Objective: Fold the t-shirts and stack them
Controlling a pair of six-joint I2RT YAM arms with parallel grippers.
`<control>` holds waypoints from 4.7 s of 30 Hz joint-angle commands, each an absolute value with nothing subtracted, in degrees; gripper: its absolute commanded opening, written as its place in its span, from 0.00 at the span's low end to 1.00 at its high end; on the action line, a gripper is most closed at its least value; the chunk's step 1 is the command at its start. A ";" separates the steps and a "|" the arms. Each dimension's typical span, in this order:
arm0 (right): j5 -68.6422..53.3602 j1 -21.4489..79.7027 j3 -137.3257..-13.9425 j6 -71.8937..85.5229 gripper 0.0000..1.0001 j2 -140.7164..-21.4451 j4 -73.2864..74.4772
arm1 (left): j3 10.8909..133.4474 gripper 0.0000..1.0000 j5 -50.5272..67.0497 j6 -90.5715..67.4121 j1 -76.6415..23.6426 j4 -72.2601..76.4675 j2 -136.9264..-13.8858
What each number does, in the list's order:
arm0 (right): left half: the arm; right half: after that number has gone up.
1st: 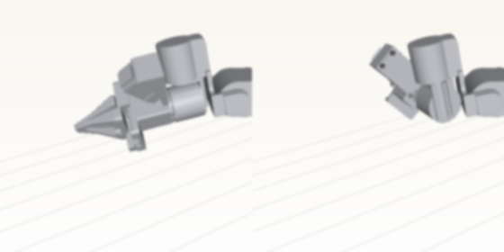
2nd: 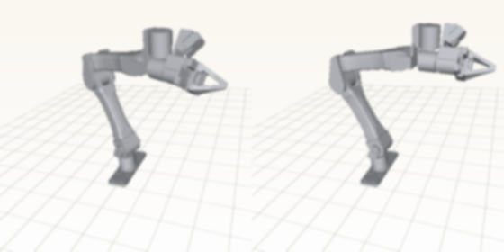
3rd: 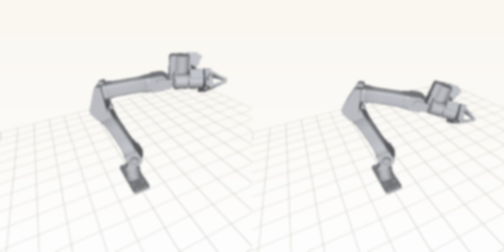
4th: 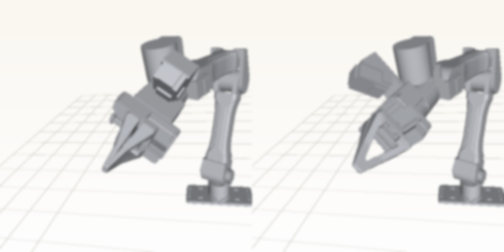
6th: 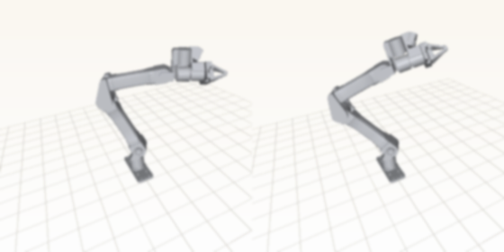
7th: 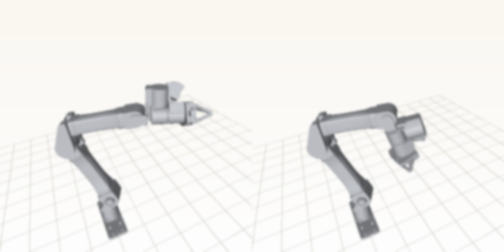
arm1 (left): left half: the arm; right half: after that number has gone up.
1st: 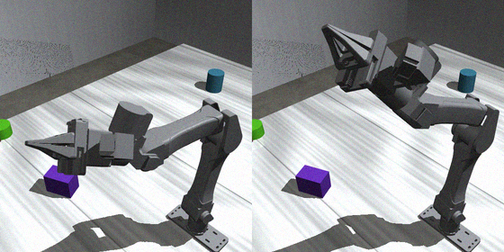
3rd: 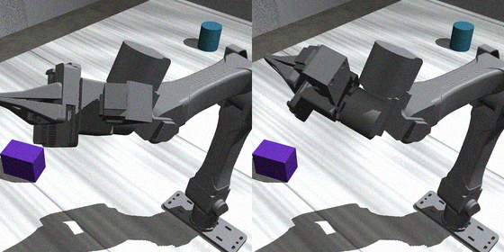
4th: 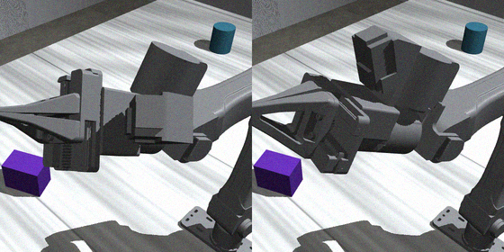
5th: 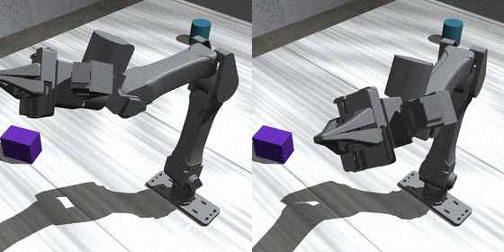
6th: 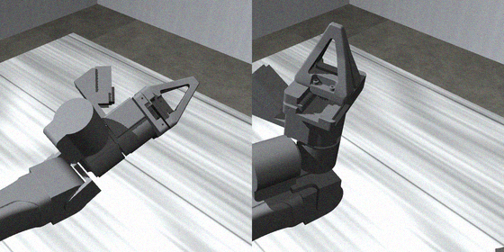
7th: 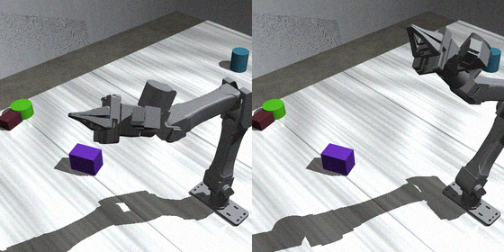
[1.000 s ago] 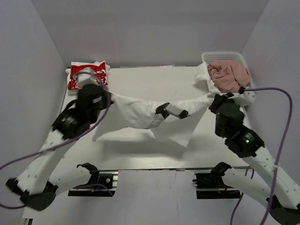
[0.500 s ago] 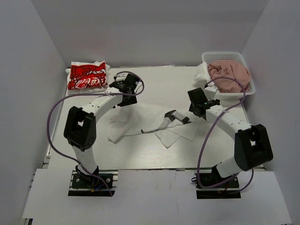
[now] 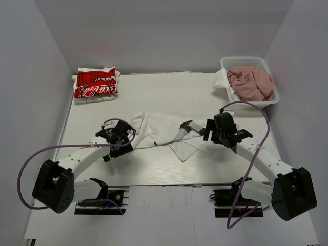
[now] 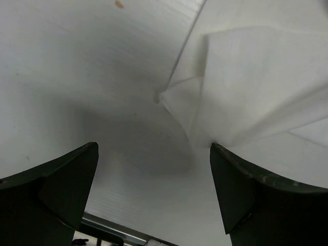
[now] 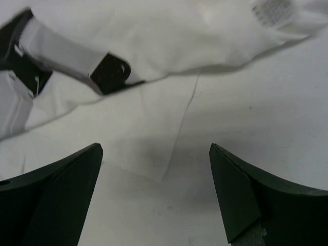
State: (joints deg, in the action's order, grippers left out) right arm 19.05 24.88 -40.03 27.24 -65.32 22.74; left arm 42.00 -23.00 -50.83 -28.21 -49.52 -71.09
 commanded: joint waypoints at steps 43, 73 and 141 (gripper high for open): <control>33.05 35.16 -74.75 17.50 0.00 -46.31 21.44 | 79.67 0.00 -19.94 -38.41 -28.30 -36.81 -52.20; 53.72 32.26 -55.21 24.50 0.00 -62.74 17.60 | 68.75 0.00 -33.14 -47.37 -26.64 -48.87 -68.79; 37.97 25.14 -61.60 21.88 0.00 -46.50 24.17 | 74.78 0.00 -16.07 -43.07 -41.57 -43.42 -50.01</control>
State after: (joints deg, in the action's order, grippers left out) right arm 35.07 25.26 -54.89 24.71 -49.28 22.70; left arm 68.34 -4.89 -43.38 -41.80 -42.15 -50.94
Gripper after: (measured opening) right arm 0.023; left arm 0.033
